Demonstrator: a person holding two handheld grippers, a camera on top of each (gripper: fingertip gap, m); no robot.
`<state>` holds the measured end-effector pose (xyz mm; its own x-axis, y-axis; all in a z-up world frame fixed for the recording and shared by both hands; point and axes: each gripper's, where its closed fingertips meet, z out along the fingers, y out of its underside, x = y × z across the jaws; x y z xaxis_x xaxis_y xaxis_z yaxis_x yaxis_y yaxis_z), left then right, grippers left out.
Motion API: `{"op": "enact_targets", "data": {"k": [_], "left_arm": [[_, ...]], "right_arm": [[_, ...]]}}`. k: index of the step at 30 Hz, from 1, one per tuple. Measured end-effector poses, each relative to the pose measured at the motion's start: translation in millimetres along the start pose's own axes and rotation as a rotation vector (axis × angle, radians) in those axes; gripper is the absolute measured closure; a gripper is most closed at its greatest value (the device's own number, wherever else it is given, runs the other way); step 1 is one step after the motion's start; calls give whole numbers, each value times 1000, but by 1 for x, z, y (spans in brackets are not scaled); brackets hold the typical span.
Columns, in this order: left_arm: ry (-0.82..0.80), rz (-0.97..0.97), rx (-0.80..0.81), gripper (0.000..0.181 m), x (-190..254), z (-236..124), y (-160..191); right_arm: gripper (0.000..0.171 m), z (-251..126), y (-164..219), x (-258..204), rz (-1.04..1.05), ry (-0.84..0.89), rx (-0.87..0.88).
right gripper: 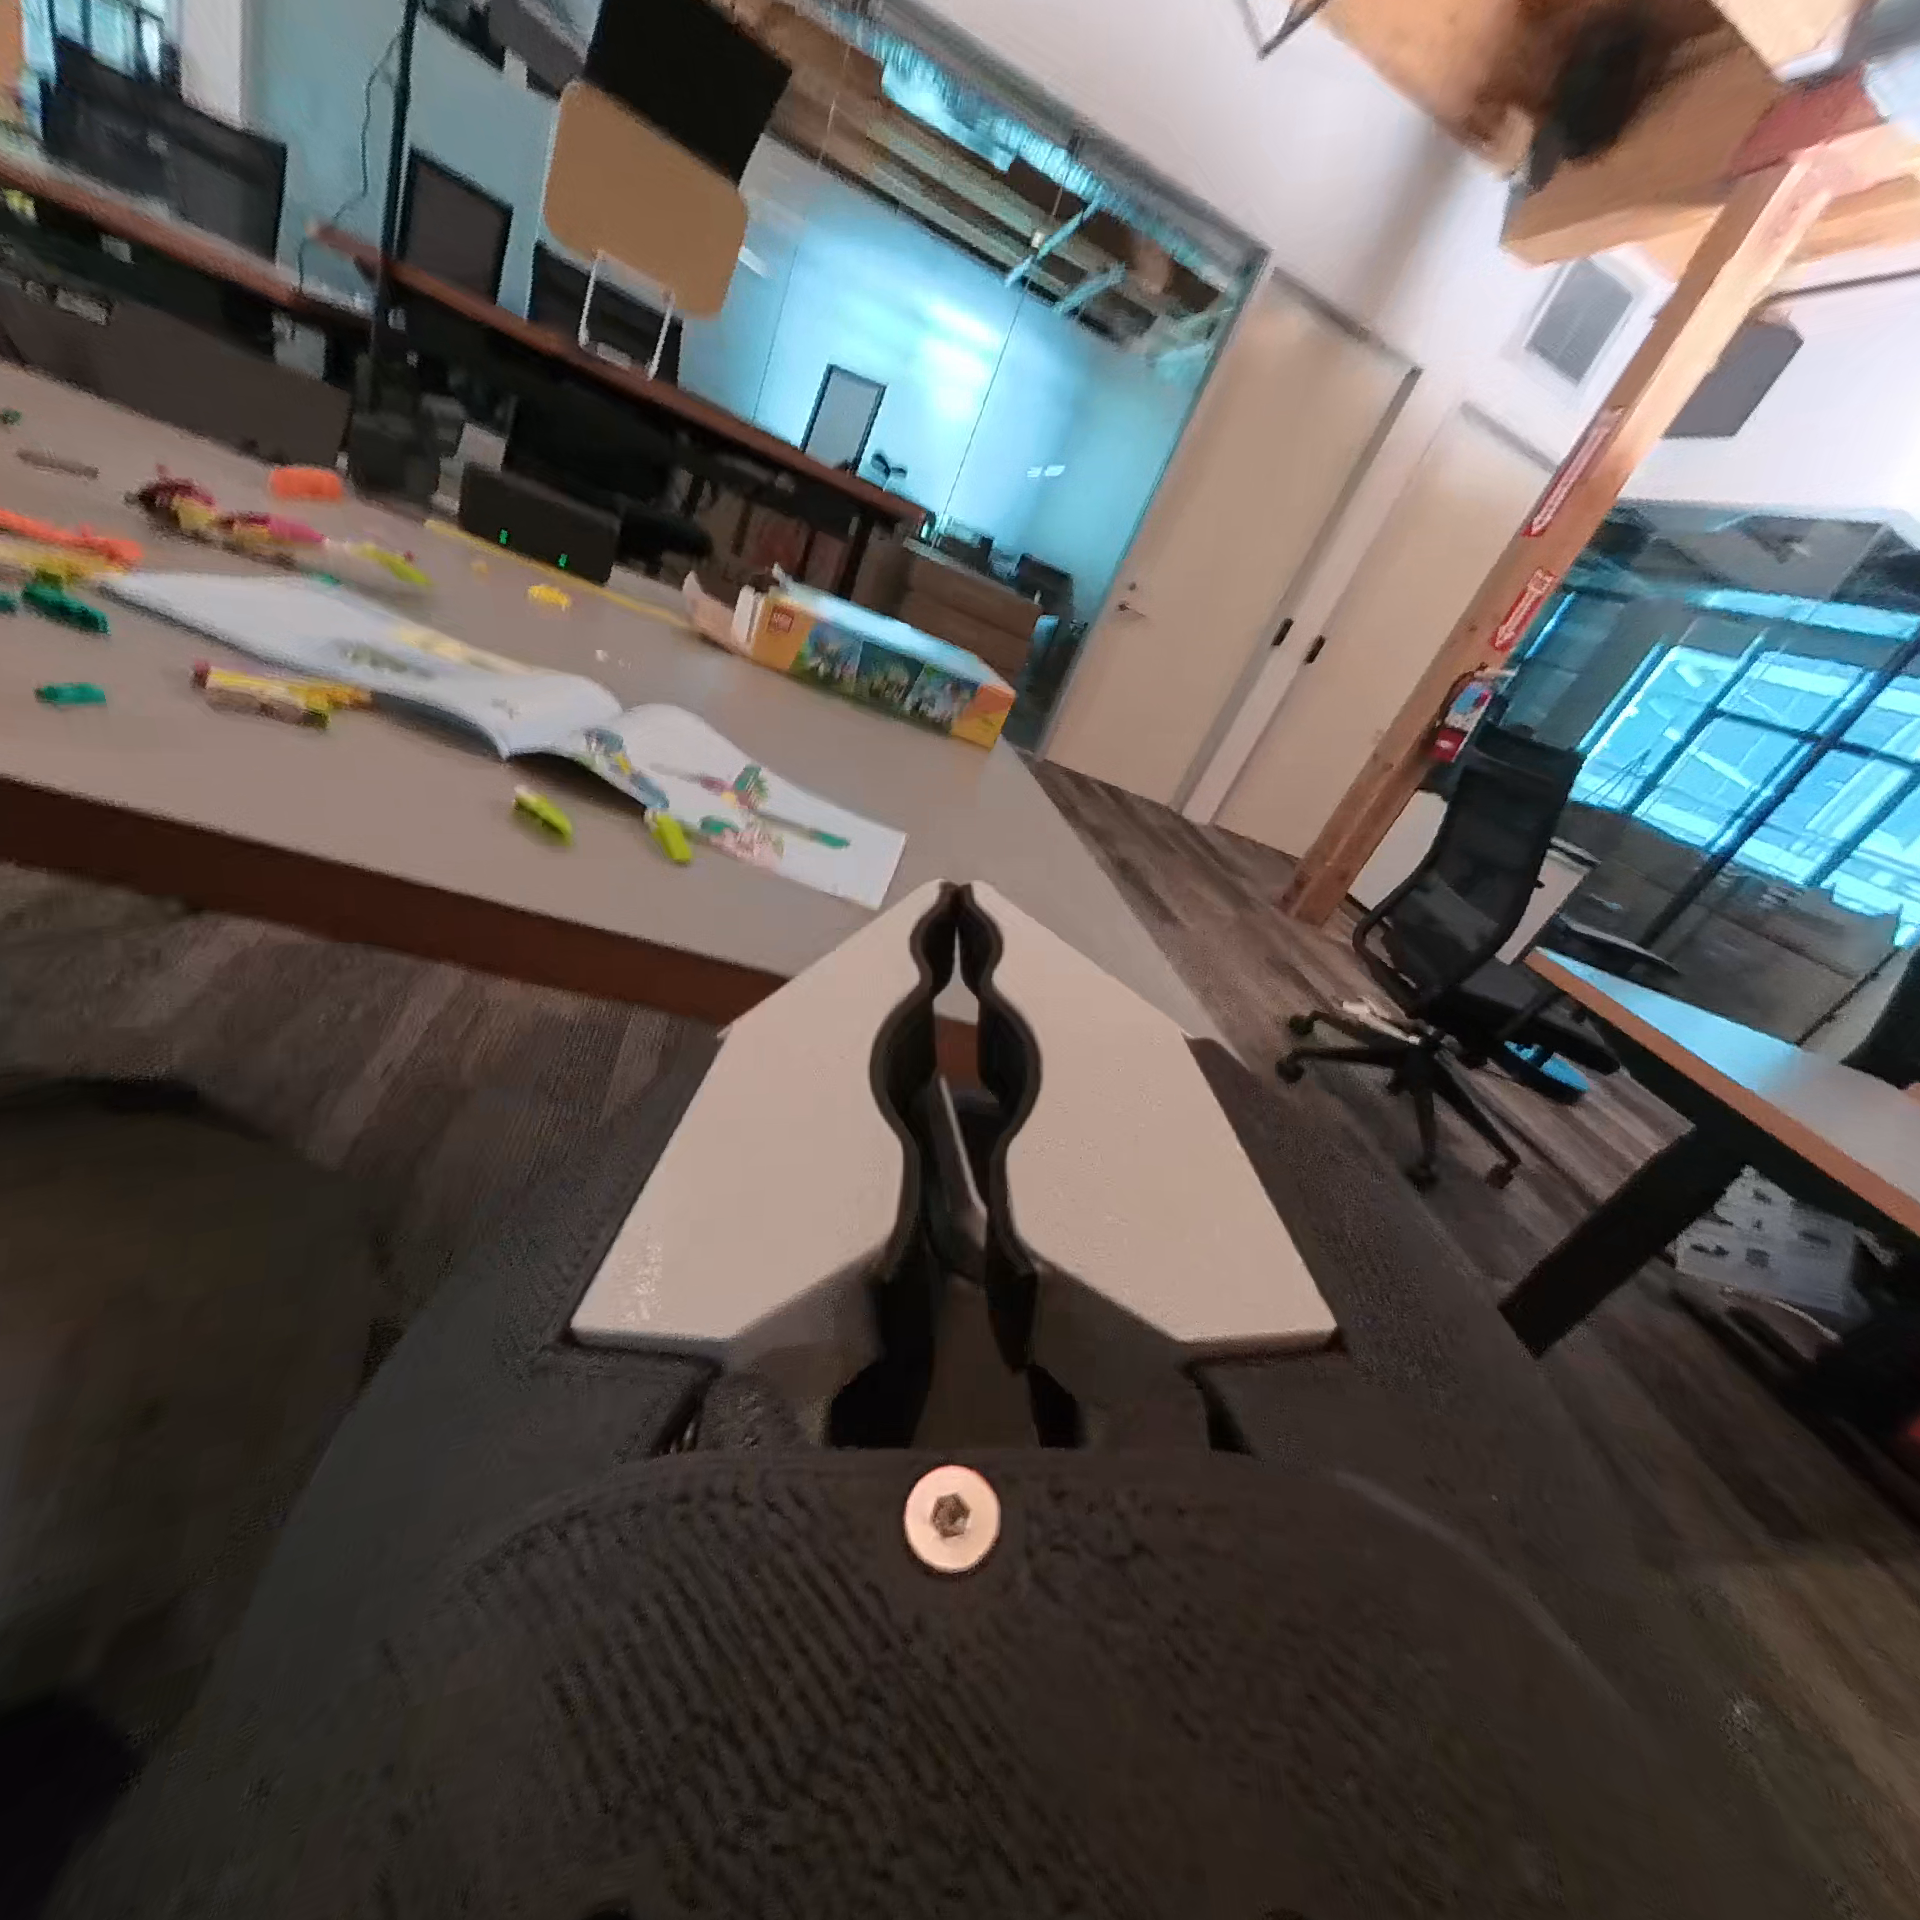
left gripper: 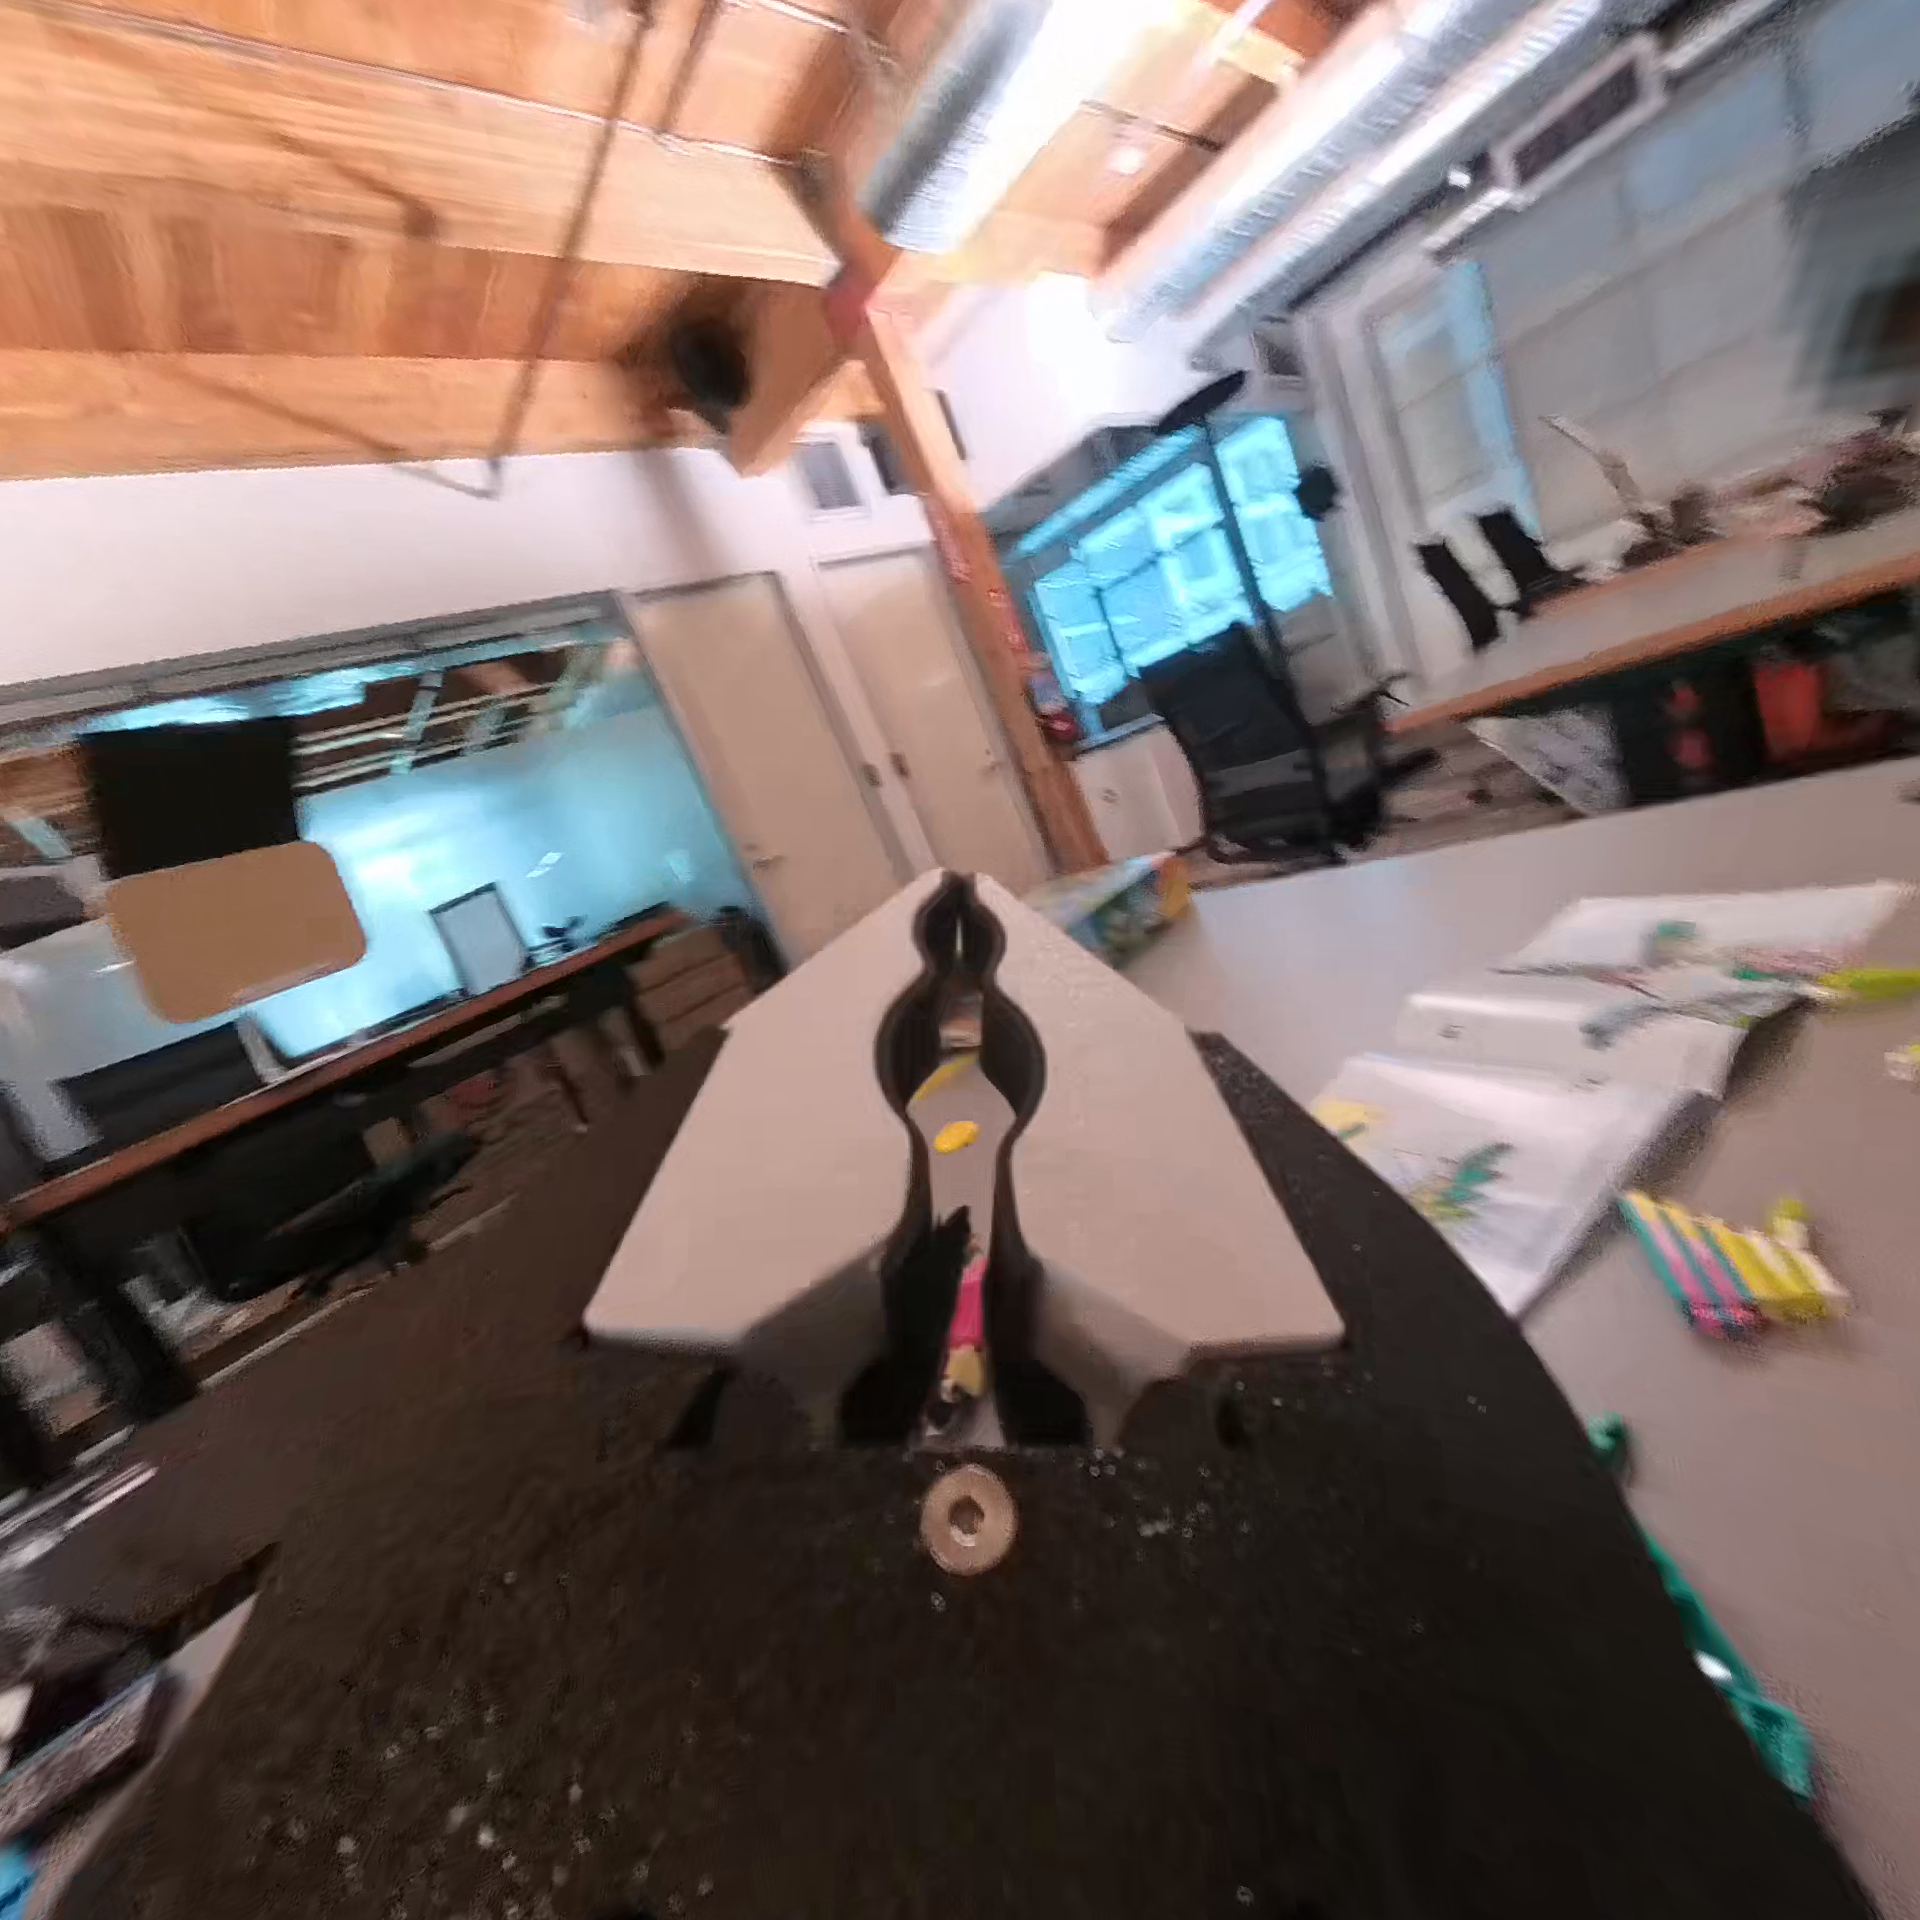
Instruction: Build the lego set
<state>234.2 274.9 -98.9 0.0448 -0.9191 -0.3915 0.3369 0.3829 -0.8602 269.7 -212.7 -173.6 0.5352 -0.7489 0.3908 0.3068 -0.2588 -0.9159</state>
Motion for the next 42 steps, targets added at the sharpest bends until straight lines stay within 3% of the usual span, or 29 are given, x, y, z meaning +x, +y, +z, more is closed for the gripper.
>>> {"op": "enact_targets", "data": {"k": [2,5,10,13,19,25,28,31,35,39,42], "left_arm": [[63,-11,-52,181,18,9,-3],[62,11,29,181,35,19,-34],[57,152,83,181,69,50,-69],[50,216,80,181,83,76,-81],[27,150,56,181,92,144,-94],[189,17,-56,154,99,233,-111],[228,-97,-186,136,92,252,-104],[228,-187,-260,130,82,258,-100],[254,-299,-299,114,78,267,-113],[164,-394,-296,62,63,281,-137],[153,-452,-232,50,63,290,-161]], "right_arm": [[171,-3,11,-14,42,-100,-60],[171,-14,11,-19,120,-151,-50],[167,-34,19,7,150,-45,-55],[167,-34,50,22,169,20,-170],[163,-50,120,60,230,231,-436],[148,-82,178,59,362,317,-747],[134,-94,192,57,523,371,-807],[130,-106,209,46,693,401,-919],[125,-83,184,55,605,327,-949],[115,-35,151,96,556,314,-863],[112,-3,129,126,521,301,-794]]}}
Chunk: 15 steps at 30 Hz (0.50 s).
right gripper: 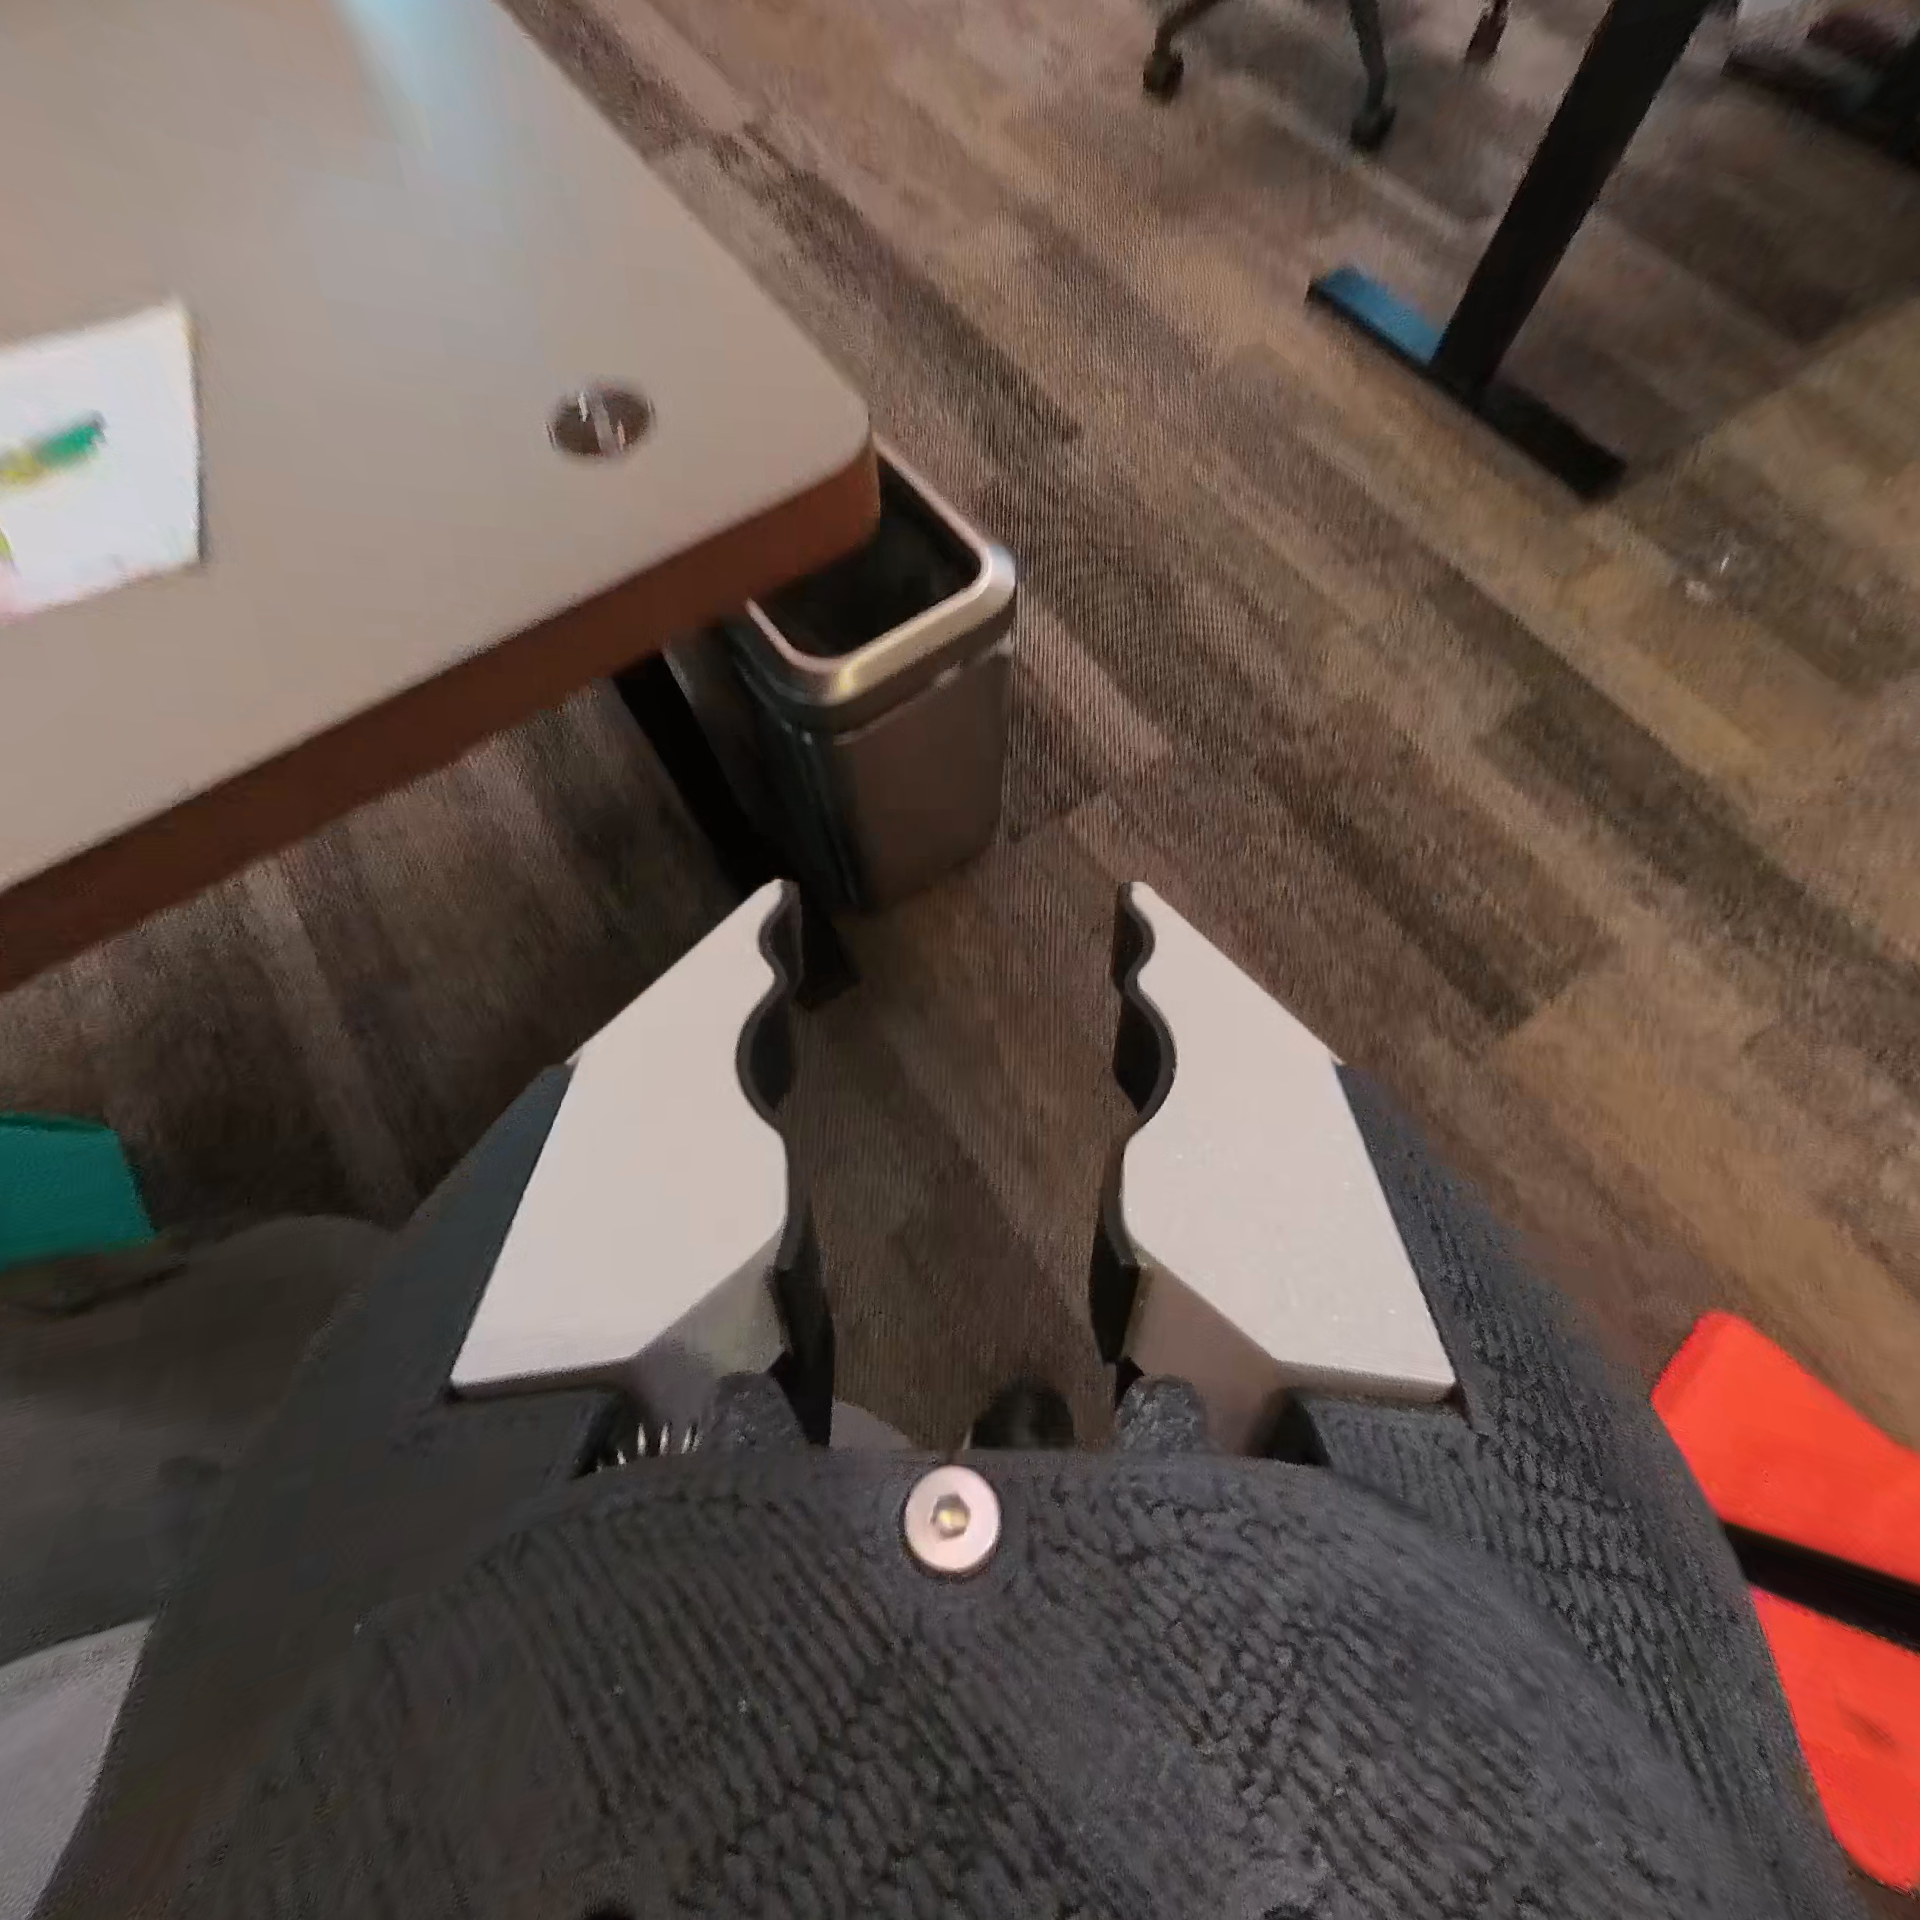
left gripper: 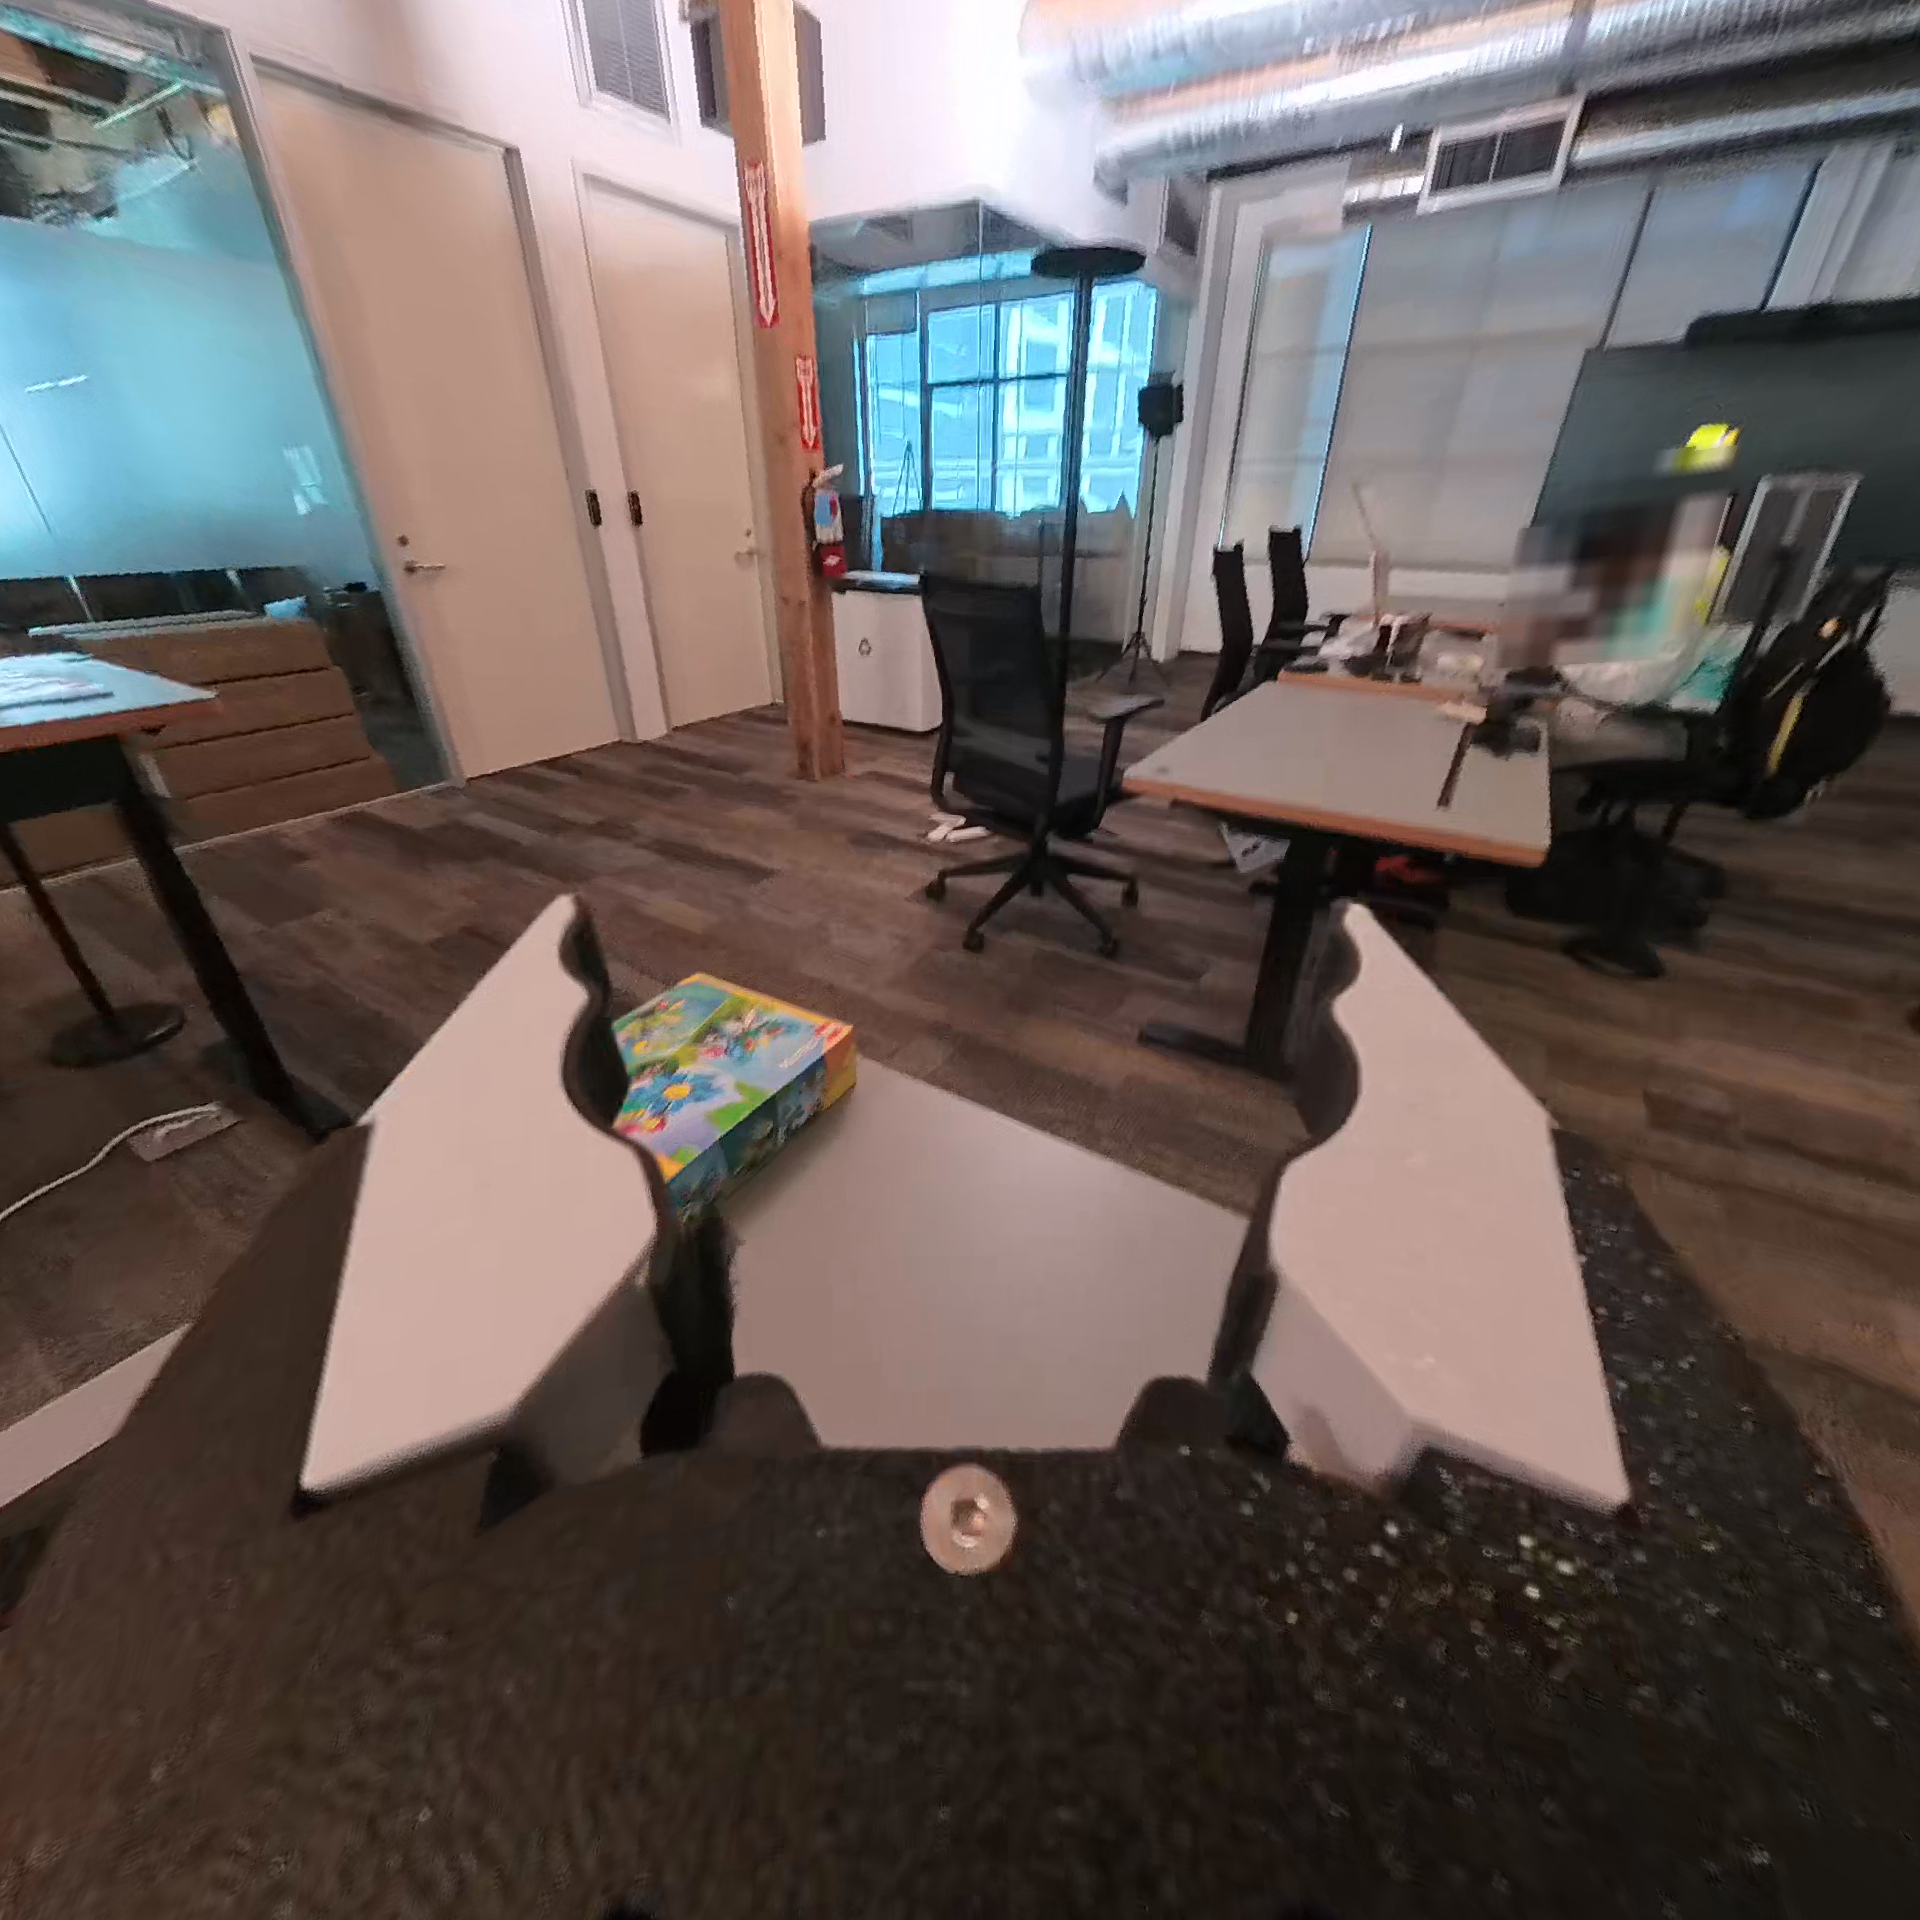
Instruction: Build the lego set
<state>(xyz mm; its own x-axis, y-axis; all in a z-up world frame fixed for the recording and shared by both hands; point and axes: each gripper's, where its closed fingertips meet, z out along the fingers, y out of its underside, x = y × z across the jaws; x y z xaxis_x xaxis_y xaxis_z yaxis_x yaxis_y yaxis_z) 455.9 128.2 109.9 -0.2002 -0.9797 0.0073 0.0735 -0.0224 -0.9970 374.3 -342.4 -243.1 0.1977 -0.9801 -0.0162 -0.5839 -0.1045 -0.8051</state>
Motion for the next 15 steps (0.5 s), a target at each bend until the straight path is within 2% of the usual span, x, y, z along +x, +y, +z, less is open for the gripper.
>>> {"op": "enact_targets", "data": {"k": [3,8,12,15], "left_arm": [[64,-24,39,48,19,12,-20],[152,-61,112,50,56,30,-37],[80,-102,181,51,81,57,-27],[58,-161,213,45,115,98,-18]], "right_arm": [[117,-4,-42,2,-2,-26,77],[111,-14,-114,19,-37,-76,193],[94,-2,-165,71,-106,-58,293],[78,25,-192,122,-121,-70,338]]}}
